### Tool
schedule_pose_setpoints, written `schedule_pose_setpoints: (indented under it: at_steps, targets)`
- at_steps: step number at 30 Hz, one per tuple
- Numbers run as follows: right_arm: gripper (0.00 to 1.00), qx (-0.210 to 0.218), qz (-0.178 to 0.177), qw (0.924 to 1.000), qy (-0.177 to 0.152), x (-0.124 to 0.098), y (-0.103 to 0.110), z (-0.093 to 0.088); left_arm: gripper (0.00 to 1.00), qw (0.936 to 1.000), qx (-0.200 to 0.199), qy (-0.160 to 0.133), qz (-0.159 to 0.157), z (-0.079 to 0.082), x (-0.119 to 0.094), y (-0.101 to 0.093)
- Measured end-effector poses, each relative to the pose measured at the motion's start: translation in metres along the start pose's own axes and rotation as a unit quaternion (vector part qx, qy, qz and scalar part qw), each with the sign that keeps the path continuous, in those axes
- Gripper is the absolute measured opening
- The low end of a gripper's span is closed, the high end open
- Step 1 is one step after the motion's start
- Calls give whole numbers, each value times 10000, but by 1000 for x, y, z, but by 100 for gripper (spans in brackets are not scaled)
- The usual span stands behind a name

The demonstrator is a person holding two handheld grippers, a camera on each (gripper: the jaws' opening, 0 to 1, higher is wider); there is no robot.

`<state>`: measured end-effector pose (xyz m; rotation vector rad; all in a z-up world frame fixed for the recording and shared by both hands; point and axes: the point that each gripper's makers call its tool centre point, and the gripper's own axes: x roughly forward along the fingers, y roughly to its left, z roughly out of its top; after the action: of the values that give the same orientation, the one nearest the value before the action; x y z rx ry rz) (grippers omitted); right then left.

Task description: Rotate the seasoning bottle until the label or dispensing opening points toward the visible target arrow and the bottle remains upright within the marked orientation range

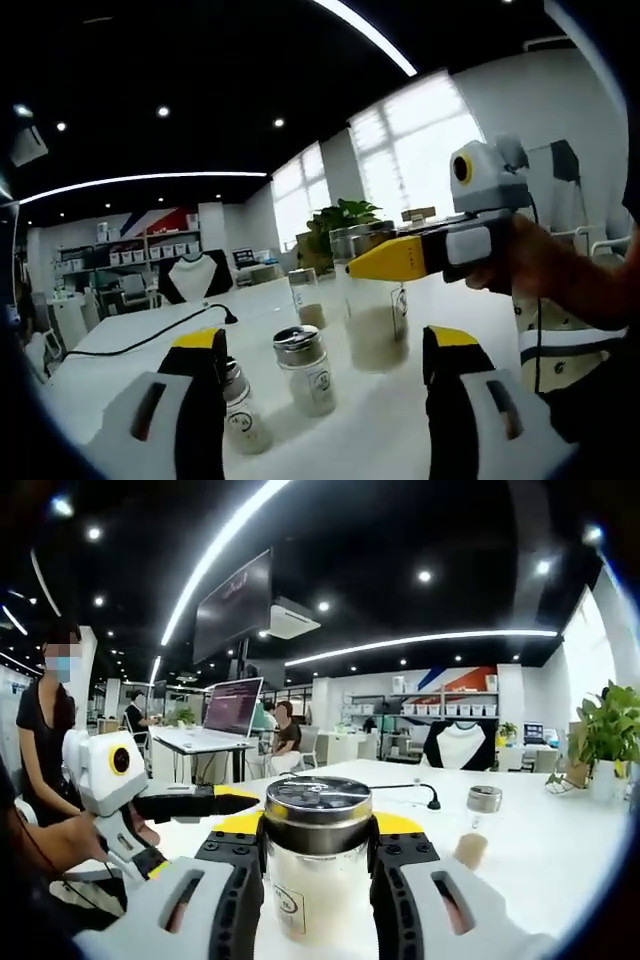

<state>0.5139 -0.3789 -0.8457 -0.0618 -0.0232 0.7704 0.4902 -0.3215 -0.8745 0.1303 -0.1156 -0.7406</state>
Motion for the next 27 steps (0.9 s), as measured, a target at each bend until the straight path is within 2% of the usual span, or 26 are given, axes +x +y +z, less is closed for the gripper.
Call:
schedule_pose_setpoints:
  at_steps: [4, 10, 19, 22, 27]
  targets:
    - [37, 54, -72, 9999, 56, 4, -16, -10, 99, 9992, -388, -56, 41, 1, -1, 7]
    - [37, 185, -161, 9995, 197, 12, -37, -28, 100, 9990, -409, -75, 157, 1, -5, 15]
    - [38, 141, -187, 9989, 395, 20, -48, -48, 99, 9993, -200, 28, 323, -1, -8, 23]
    - [38, 142, -221, 9986, 457, 20, -52, -53, 99, 9992, -246, 5, 327, -1, -8, 24]
    - [38, 142, -174, 9991, 347, 19, -54, -52, 99, 9990, -261, 63, 364, -4, -9, 27]
